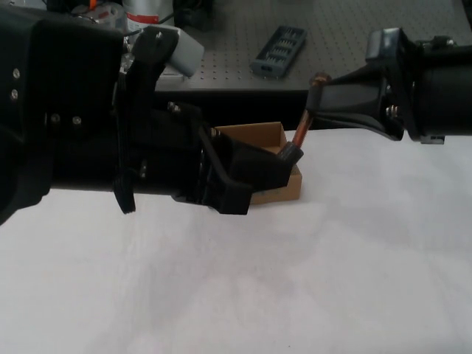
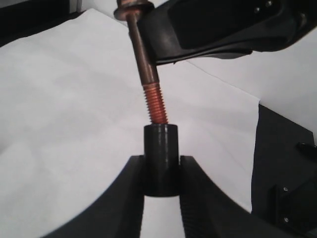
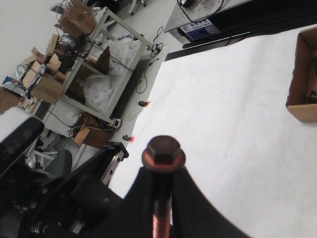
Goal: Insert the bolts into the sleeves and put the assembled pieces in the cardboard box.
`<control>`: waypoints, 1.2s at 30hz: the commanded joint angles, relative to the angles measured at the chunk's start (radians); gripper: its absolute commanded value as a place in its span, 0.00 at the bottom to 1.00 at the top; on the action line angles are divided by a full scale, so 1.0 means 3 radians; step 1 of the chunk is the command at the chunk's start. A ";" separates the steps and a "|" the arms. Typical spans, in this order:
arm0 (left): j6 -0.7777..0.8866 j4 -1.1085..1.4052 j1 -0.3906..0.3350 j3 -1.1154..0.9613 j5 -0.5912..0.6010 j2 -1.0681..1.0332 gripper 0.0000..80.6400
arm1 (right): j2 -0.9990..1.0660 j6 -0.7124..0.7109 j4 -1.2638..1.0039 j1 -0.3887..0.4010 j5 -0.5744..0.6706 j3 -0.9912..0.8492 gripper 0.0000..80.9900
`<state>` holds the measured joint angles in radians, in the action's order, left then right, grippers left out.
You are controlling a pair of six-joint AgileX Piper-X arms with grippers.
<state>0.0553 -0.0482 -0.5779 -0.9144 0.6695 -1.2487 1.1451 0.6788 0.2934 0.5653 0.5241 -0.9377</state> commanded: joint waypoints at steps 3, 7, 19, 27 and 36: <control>0.0067 0.0219 0.0008 -0.0007 -0.0035 0.0037 0.01 | 0.0001 0.0057 -0.0050 -0.0016 0.0106 -0.0017 0.03; 0.0067 0.0218 0.0008 -0.0007 -0.0128 0.0037 0.01 | -0.0010 0.0081 -0.0050 -0.0016 0.0098 -0.0017 0.03; 0.0067 0.0267 0.0008 -0.0007 -0.0354 0.0037 0.01 | -0.0113 0.0066 0.0060 -0.0016 0.0115 -0.0017 0.03; 0.0149 0.0413 0.0008 -0.0007 -0.0353 0.0037 0.01 | -0.0113 0.0056 0.0151 -0.0016 0.0181 -0.0017 0.03; 0.0267 0.0618 0.0008 -0.0007 -0.0347 0.0037 0.01 | -0.0113 0.0056 0.0151 -0.0016 0.0449 -0.0017 0.03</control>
<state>0.1184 0.1009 -0.5806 -0.9025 0.6040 -1.2487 1.1251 0.7021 0.3219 0.5590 0.5995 -0.9389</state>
